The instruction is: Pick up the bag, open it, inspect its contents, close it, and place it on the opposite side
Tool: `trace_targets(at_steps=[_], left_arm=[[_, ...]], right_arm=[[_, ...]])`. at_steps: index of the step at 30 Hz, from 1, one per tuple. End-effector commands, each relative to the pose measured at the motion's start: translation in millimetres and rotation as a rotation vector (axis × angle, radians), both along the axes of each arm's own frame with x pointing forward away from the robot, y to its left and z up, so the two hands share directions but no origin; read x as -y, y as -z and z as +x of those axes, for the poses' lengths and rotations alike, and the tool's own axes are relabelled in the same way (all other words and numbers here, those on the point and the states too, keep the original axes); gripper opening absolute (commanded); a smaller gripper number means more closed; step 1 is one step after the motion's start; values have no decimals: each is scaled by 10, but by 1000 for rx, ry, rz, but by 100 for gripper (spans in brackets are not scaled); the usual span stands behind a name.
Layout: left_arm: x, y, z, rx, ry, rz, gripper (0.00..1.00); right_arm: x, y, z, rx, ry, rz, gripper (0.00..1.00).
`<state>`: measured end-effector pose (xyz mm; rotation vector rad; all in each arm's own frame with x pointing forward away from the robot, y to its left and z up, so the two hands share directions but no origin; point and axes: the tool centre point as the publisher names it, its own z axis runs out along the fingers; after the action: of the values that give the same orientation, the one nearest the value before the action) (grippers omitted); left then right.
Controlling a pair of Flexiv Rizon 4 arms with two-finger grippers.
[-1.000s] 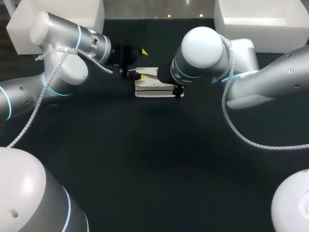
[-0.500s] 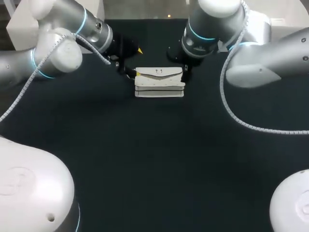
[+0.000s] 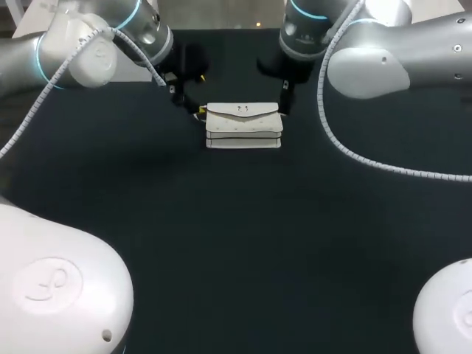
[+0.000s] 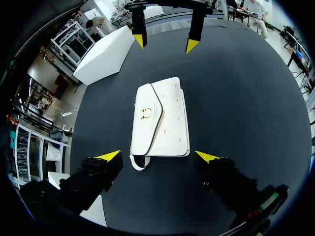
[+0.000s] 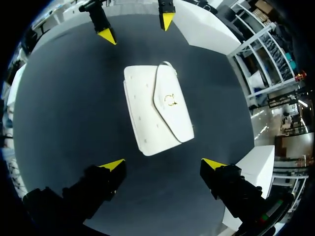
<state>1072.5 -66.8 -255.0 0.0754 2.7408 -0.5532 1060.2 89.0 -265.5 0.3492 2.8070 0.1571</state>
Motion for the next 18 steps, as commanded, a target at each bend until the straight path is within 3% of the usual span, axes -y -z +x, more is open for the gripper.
trace_targets(at_steps=[1,12,13,18], left_arm=[[26,-14,17,-5,-8,24,100],[26,-14,17,-5,-8,24,100],[91,27,-21,-9,-76,40,100],[68,-119,-121,-261,-480,18,100]], right_arm=[[-22,-22,37,-53,-5,2,100],[-22,-22,37,-53,-5,2,100],[-22,-22,37,-53,-5,2,100],[85,-69,166,-278,373,157,100]])
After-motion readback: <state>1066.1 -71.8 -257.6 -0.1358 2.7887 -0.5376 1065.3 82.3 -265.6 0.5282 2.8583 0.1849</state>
